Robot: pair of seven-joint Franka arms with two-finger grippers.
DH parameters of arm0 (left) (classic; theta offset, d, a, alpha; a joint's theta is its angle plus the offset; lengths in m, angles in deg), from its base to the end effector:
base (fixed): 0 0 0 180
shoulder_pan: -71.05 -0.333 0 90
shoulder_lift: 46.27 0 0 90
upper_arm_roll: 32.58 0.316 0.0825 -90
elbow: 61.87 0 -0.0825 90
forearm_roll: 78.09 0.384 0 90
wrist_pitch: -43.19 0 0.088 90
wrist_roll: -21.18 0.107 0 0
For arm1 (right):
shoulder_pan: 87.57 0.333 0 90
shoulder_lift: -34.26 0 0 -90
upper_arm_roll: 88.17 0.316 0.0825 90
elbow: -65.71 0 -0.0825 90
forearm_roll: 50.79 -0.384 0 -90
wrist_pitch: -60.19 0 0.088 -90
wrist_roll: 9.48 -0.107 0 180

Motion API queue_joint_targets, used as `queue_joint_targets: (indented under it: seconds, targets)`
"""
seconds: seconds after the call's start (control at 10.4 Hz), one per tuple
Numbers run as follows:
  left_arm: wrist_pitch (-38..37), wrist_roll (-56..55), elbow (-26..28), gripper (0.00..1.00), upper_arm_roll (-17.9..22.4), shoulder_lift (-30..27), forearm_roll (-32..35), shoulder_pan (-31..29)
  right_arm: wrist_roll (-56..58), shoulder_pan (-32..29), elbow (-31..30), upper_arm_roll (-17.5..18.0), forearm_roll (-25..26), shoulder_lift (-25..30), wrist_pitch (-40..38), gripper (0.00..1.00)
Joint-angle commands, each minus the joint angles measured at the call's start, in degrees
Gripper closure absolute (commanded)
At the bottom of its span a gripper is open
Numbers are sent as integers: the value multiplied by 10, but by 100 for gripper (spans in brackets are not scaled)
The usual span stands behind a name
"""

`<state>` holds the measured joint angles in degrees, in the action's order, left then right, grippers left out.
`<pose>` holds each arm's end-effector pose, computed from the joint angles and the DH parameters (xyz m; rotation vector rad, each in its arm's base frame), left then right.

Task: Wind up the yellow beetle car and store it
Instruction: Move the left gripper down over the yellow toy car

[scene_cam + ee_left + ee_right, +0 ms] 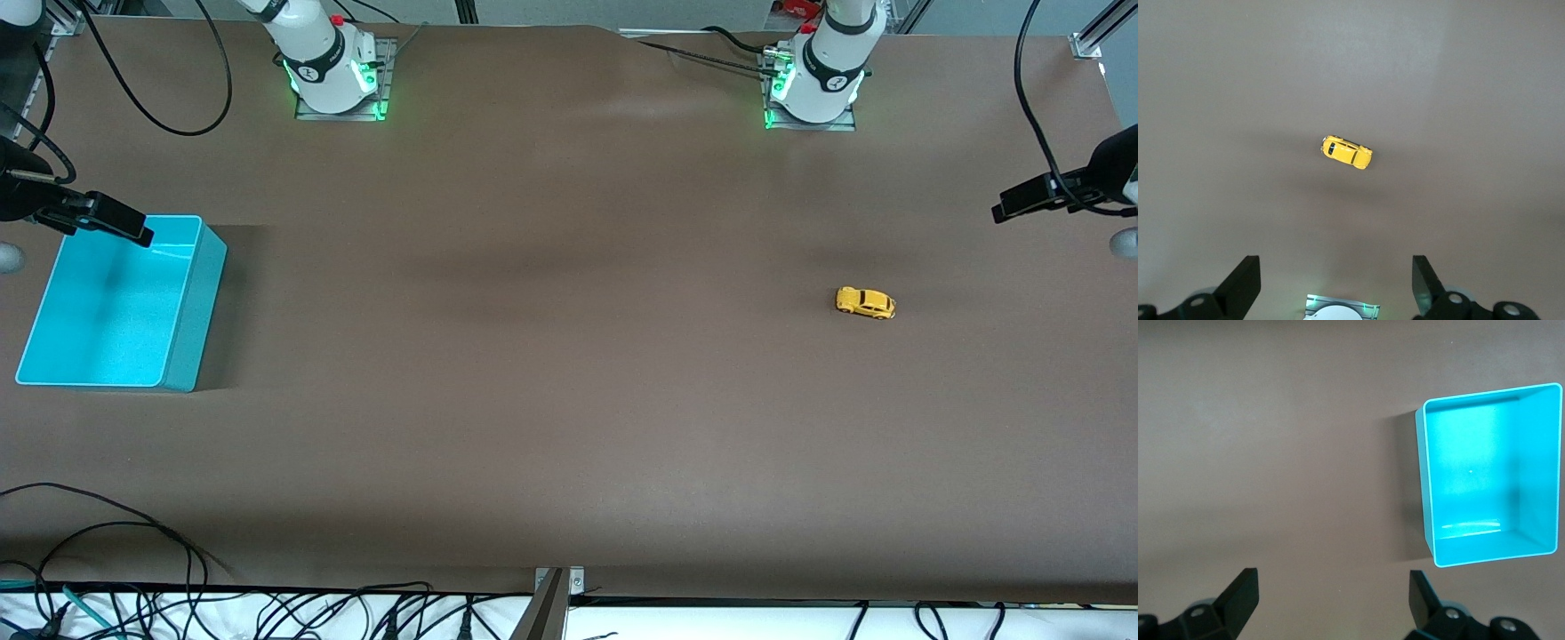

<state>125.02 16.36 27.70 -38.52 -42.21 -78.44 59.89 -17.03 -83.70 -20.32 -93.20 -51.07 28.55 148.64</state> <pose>0.5549 0.0519 0.5779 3.0991 0.2711 -0.3208 0.5814 -0.0087 0.5984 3.1243 -0.2377 -0.0889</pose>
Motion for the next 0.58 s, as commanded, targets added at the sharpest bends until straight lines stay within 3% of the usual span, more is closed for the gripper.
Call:
queue_joint_targets:
  seconds: [0.0, 0.19, 0.48]
  targets:
    - [4, 11, -13, 0, -4, 45, 3, -4, -7, 0, 10, 0, 8, -1, -7, 0]
    - [115, 11, 61, 0, -7, 26, 8, 7, -6, 0, 10, 1, 8, 0, -7, 0]
    - [295, 16, 259, 0, -7, -40, 9, 6, -6, 0, 10, 0, 7, 1, -8, 0]
